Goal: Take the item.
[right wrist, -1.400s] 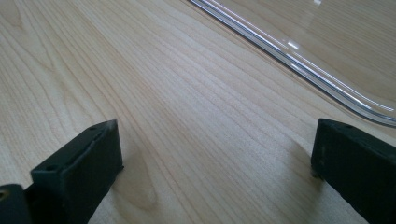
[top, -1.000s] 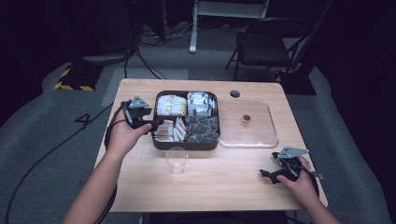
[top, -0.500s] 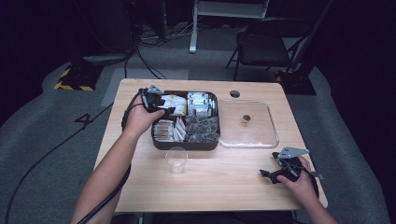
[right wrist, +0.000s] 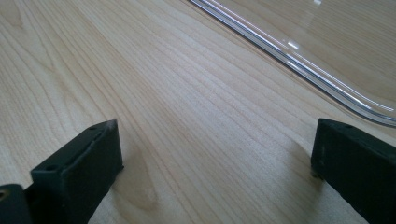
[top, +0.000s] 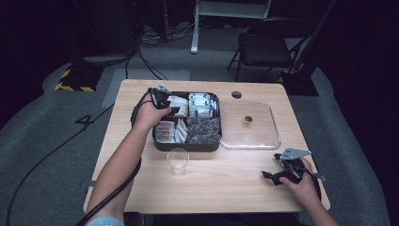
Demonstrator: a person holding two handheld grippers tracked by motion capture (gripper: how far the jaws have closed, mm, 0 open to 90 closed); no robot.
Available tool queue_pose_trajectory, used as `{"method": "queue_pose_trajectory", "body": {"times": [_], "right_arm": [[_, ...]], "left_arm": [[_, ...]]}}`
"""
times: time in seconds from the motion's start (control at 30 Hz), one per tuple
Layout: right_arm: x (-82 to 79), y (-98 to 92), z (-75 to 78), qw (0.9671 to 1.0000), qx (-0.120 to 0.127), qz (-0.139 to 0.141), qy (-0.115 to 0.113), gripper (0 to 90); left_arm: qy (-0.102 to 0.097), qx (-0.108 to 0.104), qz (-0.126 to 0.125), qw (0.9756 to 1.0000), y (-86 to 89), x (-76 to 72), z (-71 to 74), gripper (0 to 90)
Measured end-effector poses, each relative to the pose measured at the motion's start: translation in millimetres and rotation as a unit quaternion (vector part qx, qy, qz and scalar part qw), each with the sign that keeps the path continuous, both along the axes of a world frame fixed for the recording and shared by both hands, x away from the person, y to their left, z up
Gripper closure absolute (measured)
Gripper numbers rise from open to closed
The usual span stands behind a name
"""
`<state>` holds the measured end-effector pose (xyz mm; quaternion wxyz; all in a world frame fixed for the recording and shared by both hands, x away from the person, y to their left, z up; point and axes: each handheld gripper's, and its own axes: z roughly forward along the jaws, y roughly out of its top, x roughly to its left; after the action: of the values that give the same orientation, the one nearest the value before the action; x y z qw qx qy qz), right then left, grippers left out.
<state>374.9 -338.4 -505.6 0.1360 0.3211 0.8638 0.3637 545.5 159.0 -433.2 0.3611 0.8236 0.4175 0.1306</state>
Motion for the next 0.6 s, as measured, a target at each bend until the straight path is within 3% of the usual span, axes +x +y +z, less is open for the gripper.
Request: {"method": "queue_pose_trajectory", "body": {"times": [0.17, 0.23, 0.6], "right_arm": [[0.0, 0.0, 0.0, 1.0000, 0.000, 0.000, 0.000, 2.1], [0.0, 0.0, 0.0, 1.0000, 0.000, 0.000, 0.000, 2.0], [0.0, 0.0, 0.0, 1.0000, 0.000, 0.000, 0.000, 2.1]], "left_arm": [[0.034, 0.020, 0.001, 0.9992, -2.9, 1.4, -4.8, 47.5], [0.037, 0.029, 0.003, 0.9989, -3.6, 2.4, -5.4, 48.7], [0.050, 0.039, 0.011, 0.9979, -4.8, 10.4, -15.8, 59.7]]}}
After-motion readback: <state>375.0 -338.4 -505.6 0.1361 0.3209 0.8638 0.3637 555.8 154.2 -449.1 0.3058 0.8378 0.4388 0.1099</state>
